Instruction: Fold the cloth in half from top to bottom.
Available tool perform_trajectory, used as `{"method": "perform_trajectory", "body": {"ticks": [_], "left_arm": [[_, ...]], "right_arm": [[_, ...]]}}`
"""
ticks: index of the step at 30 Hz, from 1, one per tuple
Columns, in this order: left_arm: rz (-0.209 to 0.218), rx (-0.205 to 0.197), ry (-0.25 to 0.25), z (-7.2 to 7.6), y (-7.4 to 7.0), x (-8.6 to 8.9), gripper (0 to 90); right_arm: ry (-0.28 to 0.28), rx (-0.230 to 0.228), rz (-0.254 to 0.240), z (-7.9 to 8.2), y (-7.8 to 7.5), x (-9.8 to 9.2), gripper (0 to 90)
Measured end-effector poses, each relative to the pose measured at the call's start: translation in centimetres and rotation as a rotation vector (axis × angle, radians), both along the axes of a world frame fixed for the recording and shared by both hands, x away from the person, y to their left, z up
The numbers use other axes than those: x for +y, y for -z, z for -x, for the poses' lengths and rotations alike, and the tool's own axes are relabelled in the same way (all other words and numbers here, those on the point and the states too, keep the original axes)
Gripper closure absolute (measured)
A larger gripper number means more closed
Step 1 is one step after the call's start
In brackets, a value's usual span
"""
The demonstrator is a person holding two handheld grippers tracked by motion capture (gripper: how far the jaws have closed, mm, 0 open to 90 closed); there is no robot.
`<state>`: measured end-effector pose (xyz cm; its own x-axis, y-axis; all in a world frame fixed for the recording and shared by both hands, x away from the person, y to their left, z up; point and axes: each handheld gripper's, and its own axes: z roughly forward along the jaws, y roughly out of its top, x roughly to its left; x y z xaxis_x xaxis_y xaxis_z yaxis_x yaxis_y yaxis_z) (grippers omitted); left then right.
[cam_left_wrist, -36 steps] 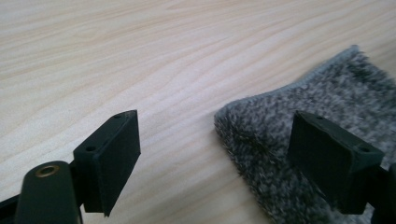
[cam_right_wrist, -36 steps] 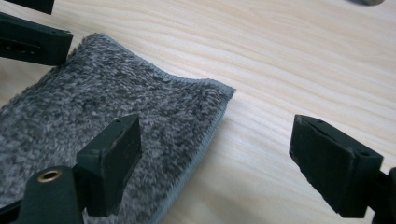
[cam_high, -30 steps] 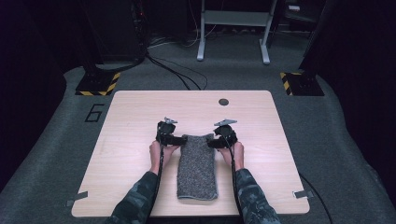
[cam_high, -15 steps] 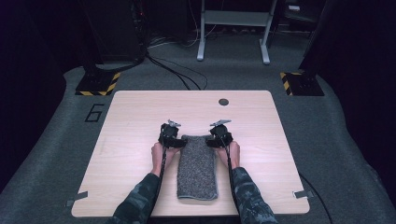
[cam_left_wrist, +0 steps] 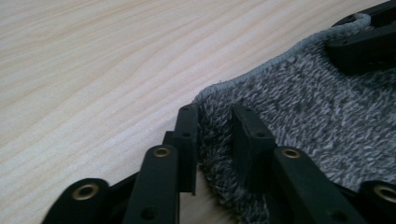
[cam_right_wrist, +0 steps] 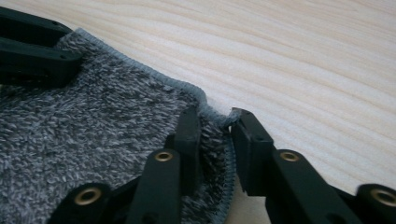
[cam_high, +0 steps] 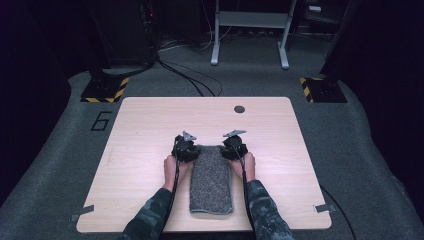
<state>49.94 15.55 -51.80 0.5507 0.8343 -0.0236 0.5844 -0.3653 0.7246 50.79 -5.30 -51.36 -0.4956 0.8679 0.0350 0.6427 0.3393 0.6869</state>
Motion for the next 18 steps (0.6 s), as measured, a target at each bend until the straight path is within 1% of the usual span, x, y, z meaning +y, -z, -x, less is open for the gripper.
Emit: {"method": "perform_trajectory", "body": {"ticks": [2,3,4,6,8,9,12,13,15,17,18], "left_arm": [[0.004,0.009,-0.001,0.02,-0.04,-0.05,75.5],[0.009,0.009,-0.001,0.04,-0.01,-0.05,78.5],[0.024,0.005,-0.004,0.07,0.10,-0.06,80.1],[0.033,0.005,-0.011,0.18,0.17,-0.04,83.3],[0.037,-0.007,-0.021,0.25,0.27,-0.11,84.2],[0.032,-0.002,-0.014,0.27,0.22,-0.07,84.5],[0.040,-0.008,-0.019,0.29,0.31,-0.10,84.9],[0.043,-0.010,-0.021,0.28,0.33,-0.09,84.9],[0.046,-0.003,-0.020,0.27,0.32,0.03,85.0],[0.066,-0.003,-0.027,0.23,0.38,0.06,85.1],[0.070,-0.003,-0.028,0.21,0.40,0.09,85.2]], "right_arm": [[0.003,-0.006,-0.002,0.13,0.05,0.09,80.3],[0.006,-0.007,-0.017,0.32,0.14,0.17,81.9],[0.007,-0.009,-0.021,0.37,0.17,0.15,82.1],[0.007,-0.008,-0.035,0.36,0.24,-0.03,83.1],[0.008,-0.012,-0.043,0.40,0.31,-0.02,83.9],[0.010,-0.015,-0.044,0.46,0.34,-0.02,84.3],[0.015,-0.027,-0.048,0.73,0.46,0.07,85.1],[0.011,-0.040,-0.040,0.69,0.51,0.02,85.2],[0.015,-0.041,-0.040,0.80,0.52,0.10,85.3],[0.011,-0.047,-0.040,0.82,0.55,0.11,85.4],[0.021,-0.041,-0.044,0.83,0.53,0.12,85.5]]}}
